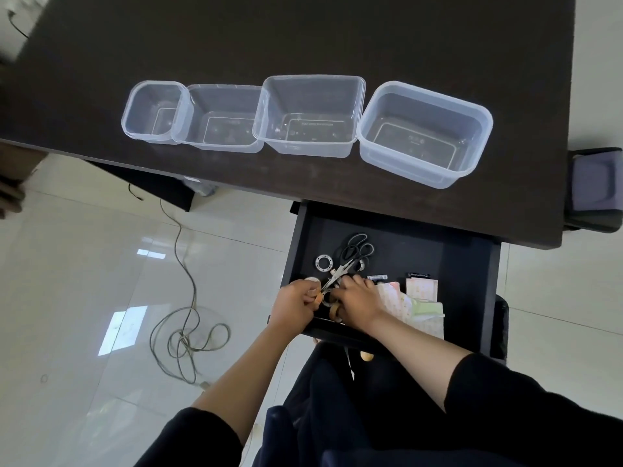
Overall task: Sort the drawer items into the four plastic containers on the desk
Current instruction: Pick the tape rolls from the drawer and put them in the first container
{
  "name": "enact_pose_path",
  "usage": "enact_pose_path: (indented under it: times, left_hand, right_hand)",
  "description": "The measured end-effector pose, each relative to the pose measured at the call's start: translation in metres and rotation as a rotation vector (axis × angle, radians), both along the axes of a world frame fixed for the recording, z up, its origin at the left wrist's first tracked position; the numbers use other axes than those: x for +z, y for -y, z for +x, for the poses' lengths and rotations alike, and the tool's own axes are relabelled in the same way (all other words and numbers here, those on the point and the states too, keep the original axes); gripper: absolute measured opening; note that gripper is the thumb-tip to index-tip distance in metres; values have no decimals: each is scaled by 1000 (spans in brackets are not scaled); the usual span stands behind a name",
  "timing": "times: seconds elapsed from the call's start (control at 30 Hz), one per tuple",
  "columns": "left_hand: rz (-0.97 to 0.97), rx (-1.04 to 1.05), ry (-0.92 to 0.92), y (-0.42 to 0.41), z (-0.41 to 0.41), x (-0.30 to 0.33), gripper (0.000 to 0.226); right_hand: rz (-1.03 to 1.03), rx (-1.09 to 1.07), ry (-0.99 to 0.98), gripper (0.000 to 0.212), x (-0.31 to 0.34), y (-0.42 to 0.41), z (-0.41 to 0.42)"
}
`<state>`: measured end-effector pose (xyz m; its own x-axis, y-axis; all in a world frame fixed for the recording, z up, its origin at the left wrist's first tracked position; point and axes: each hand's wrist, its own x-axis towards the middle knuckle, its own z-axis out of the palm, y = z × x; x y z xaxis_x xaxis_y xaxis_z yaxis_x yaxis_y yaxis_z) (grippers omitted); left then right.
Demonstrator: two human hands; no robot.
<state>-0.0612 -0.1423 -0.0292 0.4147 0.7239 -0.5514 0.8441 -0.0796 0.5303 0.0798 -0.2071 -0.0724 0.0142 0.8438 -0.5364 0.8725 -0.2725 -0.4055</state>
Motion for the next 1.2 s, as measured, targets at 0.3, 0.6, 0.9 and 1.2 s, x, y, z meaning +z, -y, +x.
enact_pose_path:
  times: [0.3,0.6,0.9,1.2]
  left_hand:
    - [-43,140,84,-1,3,12,36]
    - [-47,-6,136,-24,17,21,42]
    - [39,-13,360,-109,-35,63,33]
    - [178,142,446,-218,-146,107,28]
  right_hand:
    - [71,-445,-298,27,18,6,15]
    - [121,-581,-275,28,43,-8,18]
    - [410,-702,-212,12,95,-80,-41]
    - [520,-551,-228,15,147,-210,-141]
